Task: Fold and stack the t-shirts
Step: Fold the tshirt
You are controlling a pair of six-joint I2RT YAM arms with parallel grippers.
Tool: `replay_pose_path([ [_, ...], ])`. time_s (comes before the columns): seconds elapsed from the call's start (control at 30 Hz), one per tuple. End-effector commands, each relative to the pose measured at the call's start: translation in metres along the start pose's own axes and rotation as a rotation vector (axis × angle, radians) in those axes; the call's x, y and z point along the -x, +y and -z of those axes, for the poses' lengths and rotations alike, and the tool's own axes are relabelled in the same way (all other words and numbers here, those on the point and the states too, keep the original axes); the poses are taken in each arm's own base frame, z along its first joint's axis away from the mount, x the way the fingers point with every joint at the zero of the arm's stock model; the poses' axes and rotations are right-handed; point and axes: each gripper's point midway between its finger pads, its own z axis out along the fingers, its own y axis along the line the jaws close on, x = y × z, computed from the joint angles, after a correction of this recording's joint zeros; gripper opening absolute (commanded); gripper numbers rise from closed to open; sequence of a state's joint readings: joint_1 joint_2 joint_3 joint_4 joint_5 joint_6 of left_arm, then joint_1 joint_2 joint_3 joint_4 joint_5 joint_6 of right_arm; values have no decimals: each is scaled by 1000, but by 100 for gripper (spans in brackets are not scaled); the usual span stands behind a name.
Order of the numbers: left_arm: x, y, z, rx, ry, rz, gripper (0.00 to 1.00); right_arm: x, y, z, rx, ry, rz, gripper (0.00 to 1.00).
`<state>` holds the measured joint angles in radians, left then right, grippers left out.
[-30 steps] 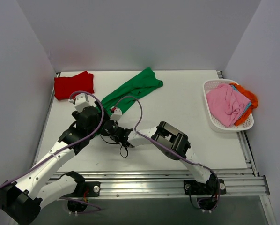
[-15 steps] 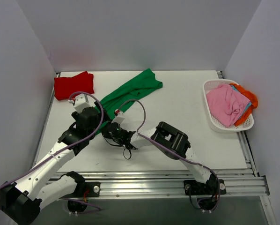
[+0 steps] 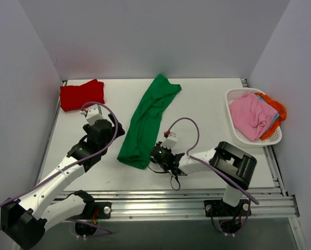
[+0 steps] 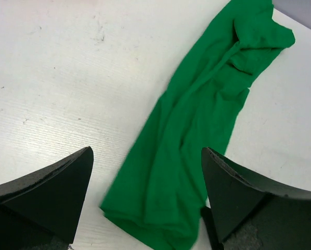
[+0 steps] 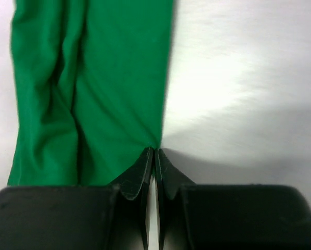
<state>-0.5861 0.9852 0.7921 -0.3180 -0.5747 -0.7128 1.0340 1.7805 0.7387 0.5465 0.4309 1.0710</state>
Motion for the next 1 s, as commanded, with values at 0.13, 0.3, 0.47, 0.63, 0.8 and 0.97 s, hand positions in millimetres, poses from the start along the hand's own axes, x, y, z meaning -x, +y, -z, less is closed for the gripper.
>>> replay_pose_path([
  [0.13,-15,-16,2,-48,48,21,93,24,-94,67,-268,-90,33,47],
  [0.3,-64,-16,1,-36,137,-40,93,36,-97,94,-293,-136,58,81],
  [0.47,-122,-4,10,-14,243,-104,93,39,-90,117,-255,-153,36,82],
  [0.63,-165,3,30,-9,316,-114,93,25,-88,126,-193,-132,1,80],
  [0.8,-193,6,38,-4,347,-131,93,0,-89,111,-181,-90,11,77],
  [0.97,-204,3,36,11,359,-141,93,-12,-71,93,-154,-81,21,75],
])
